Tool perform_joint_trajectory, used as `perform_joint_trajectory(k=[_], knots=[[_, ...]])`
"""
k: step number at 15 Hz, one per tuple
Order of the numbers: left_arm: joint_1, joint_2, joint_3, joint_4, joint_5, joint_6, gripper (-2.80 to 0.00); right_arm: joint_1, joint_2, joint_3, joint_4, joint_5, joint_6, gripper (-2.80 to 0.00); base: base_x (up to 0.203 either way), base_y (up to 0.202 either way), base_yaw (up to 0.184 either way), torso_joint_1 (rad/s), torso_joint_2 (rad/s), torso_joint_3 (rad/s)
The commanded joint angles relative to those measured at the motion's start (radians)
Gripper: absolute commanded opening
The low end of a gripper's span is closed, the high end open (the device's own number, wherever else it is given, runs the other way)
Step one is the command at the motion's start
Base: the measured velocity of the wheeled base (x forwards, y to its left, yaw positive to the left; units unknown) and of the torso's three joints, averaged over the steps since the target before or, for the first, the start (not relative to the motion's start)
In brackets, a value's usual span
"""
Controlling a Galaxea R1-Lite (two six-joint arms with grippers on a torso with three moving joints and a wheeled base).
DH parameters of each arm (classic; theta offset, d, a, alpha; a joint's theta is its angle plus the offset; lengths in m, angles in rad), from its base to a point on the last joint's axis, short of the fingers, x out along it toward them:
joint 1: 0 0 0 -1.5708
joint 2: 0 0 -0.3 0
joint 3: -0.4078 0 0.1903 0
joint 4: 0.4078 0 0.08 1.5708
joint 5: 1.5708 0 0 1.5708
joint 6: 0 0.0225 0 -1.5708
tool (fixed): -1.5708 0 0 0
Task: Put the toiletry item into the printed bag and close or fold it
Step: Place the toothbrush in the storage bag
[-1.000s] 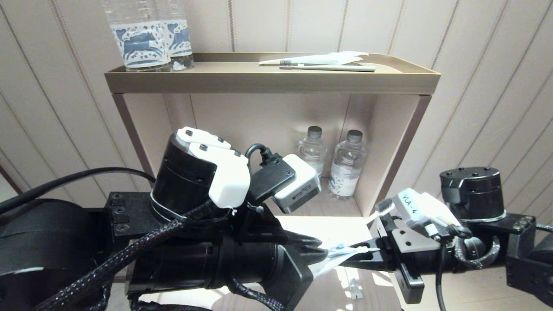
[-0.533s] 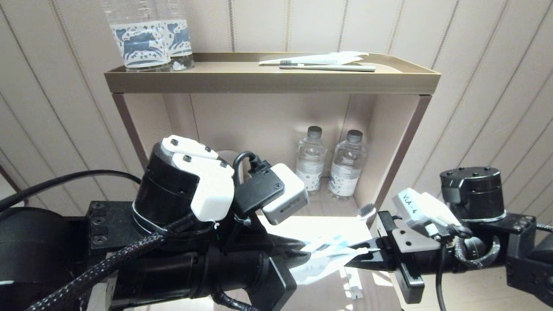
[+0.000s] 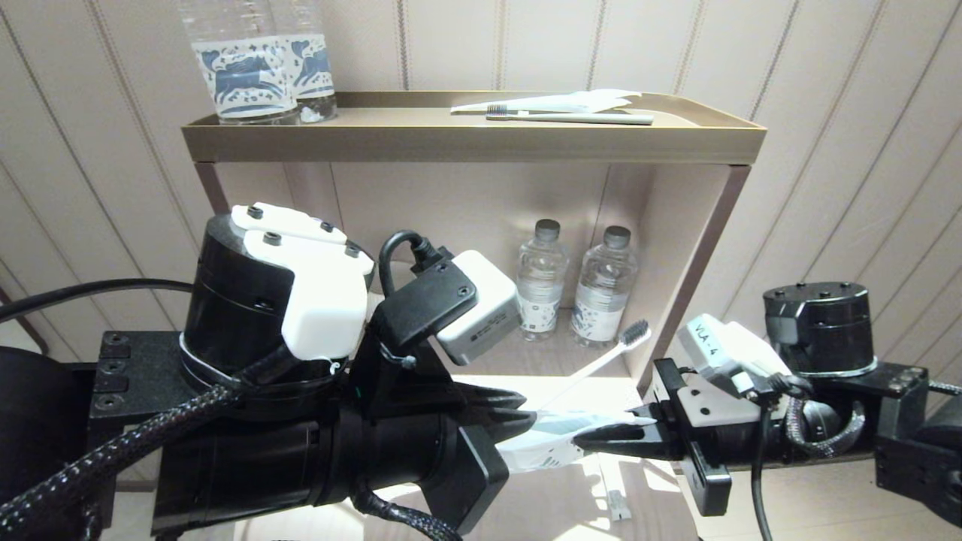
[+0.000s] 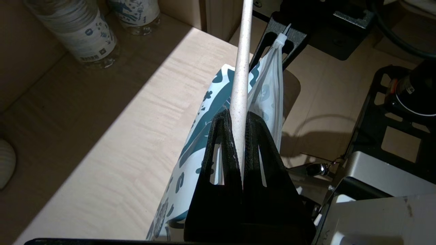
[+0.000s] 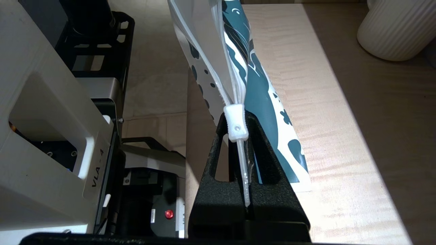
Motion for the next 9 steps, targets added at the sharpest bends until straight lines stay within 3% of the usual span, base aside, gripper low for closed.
perform_joint_trajectory(k=[1,9], knots=[[0.000,0.003,0.001,-0.002,0.000,0.003,-2.80,-0.001,0.003,-0.003,-0.003,0.005,-0.003,-2.80,0.000,0.000,0.000,0.000,0.00,0.000],[-0.001,0.006,-0.016,-0.006,0.041,0.032,-2.80,-0.016,0.008,-0.012,-0.001,0.004,-0.003,-2.80,0.000,0.000,0.000,0.000,0.00,0.000]])
